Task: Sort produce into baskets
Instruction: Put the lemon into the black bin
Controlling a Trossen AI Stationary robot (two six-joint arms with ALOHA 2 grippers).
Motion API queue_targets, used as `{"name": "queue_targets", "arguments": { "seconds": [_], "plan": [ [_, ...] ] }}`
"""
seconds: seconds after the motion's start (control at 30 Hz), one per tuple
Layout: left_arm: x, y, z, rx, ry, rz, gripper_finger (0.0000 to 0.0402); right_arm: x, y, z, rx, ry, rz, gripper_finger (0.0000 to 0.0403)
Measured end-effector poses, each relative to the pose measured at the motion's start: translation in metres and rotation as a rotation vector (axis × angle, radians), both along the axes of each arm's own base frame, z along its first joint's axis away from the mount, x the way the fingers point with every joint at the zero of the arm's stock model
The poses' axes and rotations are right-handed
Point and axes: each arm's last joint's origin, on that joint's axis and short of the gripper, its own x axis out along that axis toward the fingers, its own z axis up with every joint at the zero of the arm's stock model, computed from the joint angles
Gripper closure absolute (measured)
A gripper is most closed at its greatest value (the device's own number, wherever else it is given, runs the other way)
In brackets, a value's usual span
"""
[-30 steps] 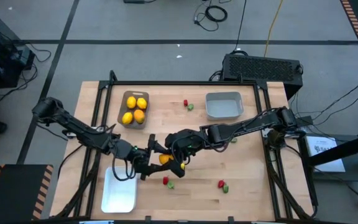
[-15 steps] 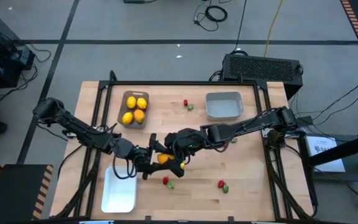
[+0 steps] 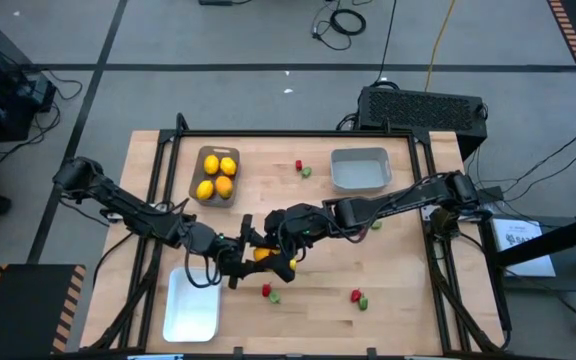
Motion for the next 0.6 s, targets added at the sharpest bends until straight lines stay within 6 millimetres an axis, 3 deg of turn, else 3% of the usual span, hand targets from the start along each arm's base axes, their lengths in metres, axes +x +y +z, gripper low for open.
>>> {"name": "queue_targets", "arguments": {
  "seconds": [0.17,0.33,0.6],
  "plan": [
    [-0.005,0.0,-0.002,0.002,0.063,-0.002,0.0153,-0.007,-0.003,0.007,0.041,0.033,-0.042,0.0113],
    [-0.024,0.011,-0.002,-0.01,0.218,0.095,0.0153,-0.024,0.0,0.013,0.009,0.124,-0.117,0.0106],
    [-0.065,0.063,-0.005,0.094,0.421,0.653,0.0153,-0.046,0.043,0.003,-0.15,0.224,-0.189,0.0106]
  ]
}}
